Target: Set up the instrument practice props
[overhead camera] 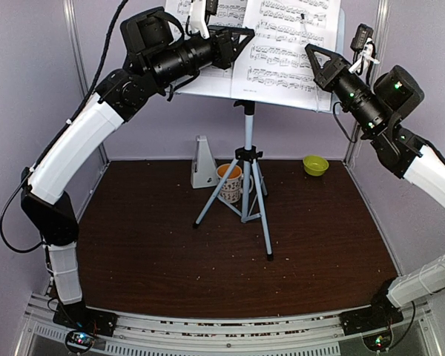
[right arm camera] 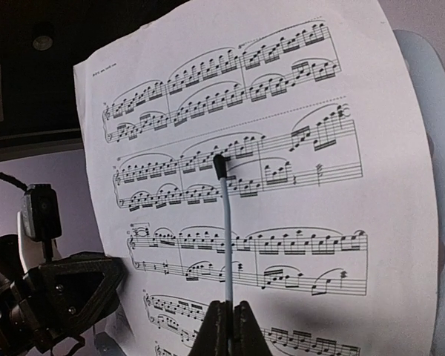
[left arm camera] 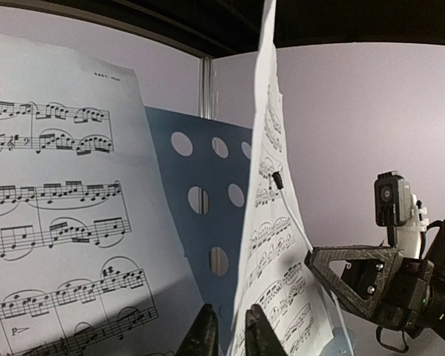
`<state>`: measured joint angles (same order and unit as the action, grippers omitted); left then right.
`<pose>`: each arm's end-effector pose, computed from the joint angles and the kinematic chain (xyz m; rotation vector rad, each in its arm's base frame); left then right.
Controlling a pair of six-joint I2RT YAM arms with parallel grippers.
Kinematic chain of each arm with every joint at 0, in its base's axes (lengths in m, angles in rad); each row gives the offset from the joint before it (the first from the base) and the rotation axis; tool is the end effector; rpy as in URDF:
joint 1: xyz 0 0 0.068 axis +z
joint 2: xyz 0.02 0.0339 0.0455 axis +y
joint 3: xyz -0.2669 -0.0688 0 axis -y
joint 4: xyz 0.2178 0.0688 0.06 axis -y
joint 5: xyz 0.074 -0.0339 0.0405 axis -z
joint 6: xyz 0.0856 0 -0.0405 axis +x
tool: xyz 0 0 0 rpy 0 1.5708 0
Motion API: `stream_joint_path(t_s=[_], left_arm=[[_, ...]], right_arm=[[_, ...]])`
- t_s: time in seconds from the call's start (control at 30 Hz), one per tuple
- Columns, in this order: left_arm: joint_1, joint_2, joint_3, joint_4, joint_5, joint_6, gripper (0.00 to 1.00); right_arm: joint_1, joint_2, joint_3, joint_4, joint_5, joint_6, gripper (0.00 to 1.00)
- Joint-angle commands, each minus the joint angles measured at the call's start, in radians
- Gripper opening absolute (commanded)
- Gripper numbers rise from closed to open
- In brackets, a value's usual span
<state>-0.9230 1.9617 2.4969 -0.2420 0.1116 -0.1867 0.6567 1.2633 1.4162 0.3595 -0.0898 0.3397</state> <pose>0.2523 -0.3492 0.5689 0.5784 1.2185 -1.0179 0.2204 0.1795 0.5384 -0.2579 1.0763 0.9452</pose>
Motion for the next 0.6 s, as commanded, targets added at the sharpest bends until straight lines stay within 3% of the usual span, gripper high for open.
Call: stream_joint_path(t_s=[0.0, 0.57], left_arm=[[-0.004, -0.007, 0.030, 0.019, -0.009, 0.017, 0.18], [-0.019, -0.104, -0.031, 0.002, -0.044, 0.081, 0.45]], right_arm=[[0.013, 0.004, 0.024, 0.027, -0.033, -0.014, 0.00], [0.013, 0.004, 0.020, 0.029, -0.036, -0.016, 0.00]])
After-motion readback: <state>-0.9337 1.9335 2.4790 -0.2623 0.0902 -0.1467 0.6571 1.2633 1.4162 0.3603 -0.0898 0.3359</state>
